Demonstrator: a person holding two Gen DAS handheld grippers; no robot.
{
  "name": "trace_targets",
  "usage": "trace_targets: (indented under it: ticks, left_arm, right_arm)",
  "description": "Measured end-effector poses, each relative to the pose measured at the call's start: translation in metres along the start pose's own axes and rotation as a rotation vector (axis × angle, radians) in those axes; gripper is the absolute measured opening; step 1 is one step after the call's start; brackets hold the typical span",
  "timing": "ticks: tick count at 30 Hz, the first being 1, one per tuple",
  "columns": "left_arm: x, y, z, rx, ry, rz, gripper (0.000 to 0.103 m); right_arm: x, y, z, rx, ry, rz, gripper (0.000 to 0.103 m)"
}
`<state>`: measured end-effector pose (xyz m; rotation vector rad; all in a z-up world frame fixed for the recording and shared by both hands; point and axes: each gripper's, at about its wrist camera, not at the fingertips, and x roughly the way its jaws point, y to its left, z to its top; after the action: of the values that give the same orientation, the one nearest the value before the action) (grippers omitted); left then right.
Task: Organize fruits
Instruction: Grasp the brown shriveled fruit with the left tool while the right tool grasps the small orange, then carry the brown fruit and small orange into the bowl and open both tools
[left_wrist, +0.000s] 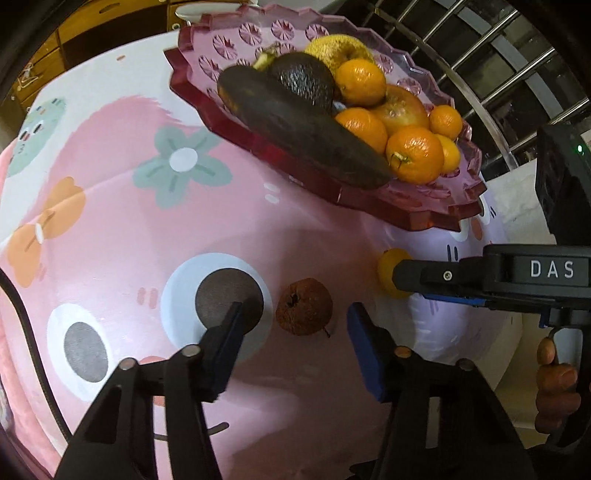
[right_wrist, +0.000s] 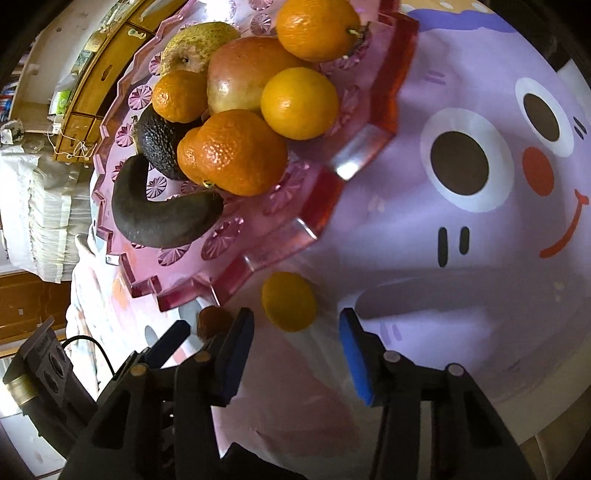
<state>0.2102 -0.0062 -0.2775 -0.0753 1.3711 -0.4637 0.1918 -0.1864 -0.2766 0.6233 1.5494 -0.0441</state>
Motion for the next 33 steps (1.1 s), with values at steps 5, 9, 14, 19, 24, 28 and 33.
trace_targets:
  ticks: [5, 9, 14, 19, 24, 28, 33]
  left_arm:
    - [0.004, -0.003, 0.002, 0.027, -0.010, -0.009, 0.047]
    - [0.006, -0.003, 0.003, 0.027, -0.015, -0.013, 0.038]
    - [0.005, -0.003, 0.002, 0.029, -0.012, -0.037, 0.030]
    - [0.001, 0.001, -0.001, 0.011, -0.015, -0.038, 0.029]
    - [-0.007, 0.002, -0.004, -0.002, -0.024, -0.028, 0.029]
    - [-0.015, 0.002, -0.007, -0.019, -0.036, -0.022, 0.029]
    - [-0.031, -0.002, -0.014, -0.036, -0.056, -0.020, 0.029]
  right_arm:
    - [0.005, 0.007, 0.003, -0.011, 0.001, -0.031, 0.041]
    - [0.010, 0.018, 0.004, -0.024, 0.001, -0.046, 0.035]
    - [0.014, 0.030, 0.004, -0.054, -0.001, -0.063, 0.031]
    - [0.015, 0.035, 0.002, -0.054, 0.005, -0.057, 0.030]
    - [0.010, 0.020, -0.006, -0.045, 0.020, -0.046, 0.030]
    - [0.005, 0.012, -0.010, -0.040, 0.021, -0.043, 0.030]
    - [-0.010, -0.007, -0.018, -0.026, 0.019, -0.045, 0.030]
